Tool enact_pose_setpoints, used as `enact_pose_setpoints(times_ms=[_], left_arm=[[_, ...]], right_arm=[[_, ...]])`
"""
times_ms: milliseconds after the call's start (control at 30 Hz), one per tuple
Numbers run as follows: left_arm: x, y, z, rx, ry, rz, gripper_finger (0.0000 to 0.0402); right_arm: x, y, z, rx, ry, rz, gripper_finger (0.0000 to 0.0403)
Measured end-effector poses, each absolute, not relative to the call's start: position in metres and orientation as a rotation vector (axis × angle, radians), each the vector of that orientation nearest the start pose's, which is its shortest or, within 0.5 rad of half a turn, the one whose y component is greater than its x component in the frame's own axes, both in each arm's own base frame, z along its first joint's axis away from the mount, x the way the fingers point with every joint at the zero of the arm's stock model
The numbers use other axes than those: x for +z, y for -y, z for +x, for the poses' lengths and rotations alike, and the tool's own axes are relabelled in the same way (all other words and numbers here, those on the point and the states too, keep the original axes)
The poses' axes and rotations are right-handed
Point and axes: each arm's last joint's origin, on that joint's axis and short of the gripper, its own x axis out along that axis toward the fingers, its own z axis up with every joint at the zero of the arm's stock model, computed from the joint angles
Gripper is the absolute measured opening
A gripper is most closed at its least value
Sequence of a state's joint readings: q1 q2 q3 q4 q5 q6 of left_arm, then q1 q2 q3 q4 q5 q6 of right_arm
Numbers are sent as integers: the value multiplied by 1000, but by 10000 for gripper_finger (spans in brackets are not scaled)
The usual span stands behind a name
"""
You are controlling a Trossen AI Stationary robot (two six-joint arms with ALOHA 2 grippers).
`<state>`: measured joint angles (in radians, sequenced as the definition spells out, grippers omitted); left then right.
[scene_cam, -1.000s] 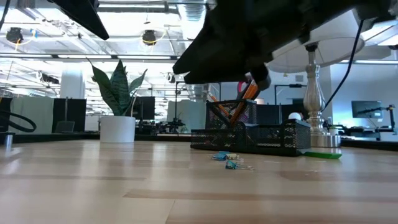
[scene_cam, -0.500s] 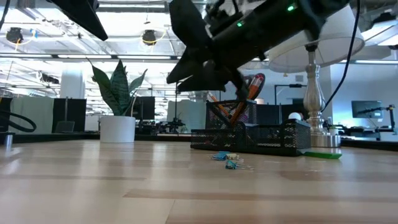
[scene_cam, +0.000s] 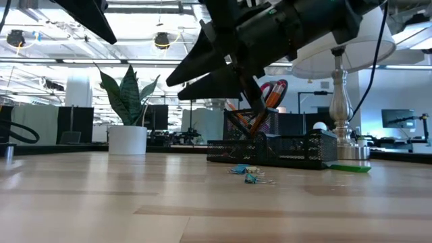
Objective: Pick and place office supplies into organizer
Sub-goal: Put the yellow binder clip into the black desk organizer
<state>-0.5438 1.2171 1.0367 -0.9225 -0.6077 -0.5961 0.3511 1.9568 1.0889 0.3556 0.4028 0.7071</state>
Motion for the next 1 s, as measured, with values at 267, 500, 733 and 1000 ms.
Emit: enact_pose_setpoints(times_ms=[267,500,733,1000], left_arm=[[285,101,198,327,-851,35,217],[285,101,198,327,-851,35,217],[285,101,198,327,-851,35,217],[284,100,198,319,-857,56,217]], right_arm=[[153,-108,391,-264,-425,521,113],[150,-102,391,-306,-446,628,113],[151,-105,391,-250,-465,528,113],[160,-132,386,-122,-419,340,113]])
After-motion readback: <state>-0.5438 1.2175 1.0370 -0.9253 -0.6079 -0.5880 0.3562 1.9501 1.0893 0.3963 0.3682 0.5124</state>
